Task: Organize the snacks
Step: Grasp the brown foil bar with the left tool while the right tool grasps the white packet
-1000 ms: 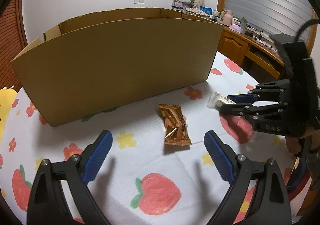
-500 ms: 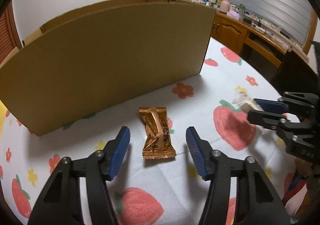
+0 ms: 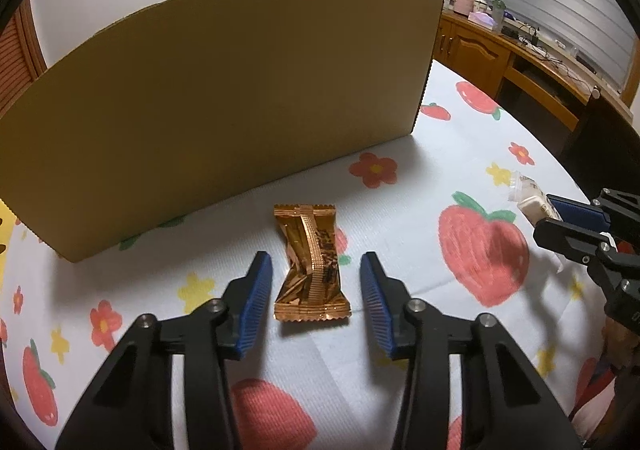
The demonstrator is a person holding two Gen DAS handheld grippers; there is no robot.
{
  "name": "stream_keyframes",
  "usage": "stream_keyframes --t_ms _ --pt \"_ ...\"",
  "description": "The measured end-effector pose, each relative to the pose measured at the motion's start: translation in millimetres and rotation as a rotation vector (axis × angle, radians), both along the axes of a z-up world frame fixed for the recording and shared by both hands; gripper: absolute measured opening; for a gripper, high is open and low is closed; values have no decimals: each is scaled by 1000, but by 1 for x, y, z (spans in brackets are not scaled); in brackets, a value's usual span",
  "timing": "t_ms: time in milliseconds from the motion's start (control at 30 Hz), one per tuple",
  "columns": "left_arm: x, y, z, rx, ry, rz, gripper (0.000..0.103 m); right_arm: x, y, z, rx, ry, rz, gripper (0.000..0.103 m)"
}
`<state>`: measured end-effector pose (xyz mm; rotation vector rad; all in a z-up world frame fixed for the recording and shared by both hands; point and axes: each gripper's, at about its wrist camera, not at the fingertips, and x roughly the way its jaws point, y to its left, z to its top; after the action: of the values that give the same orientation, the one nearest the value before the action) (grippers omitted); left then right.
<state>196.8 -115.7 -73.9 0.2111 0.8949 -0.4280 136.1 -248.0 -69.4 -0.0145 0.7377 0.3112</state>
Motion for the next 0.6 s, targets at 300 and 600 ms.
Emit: stream_keyframes --t_ms 300,600 --pt "-12 8 5 3 -48 2 22 -4 1 3 4 -9 3 20" --pt "-25 28 18 -64 -74 16 22 -5 14 6 -11 -19 18 20"
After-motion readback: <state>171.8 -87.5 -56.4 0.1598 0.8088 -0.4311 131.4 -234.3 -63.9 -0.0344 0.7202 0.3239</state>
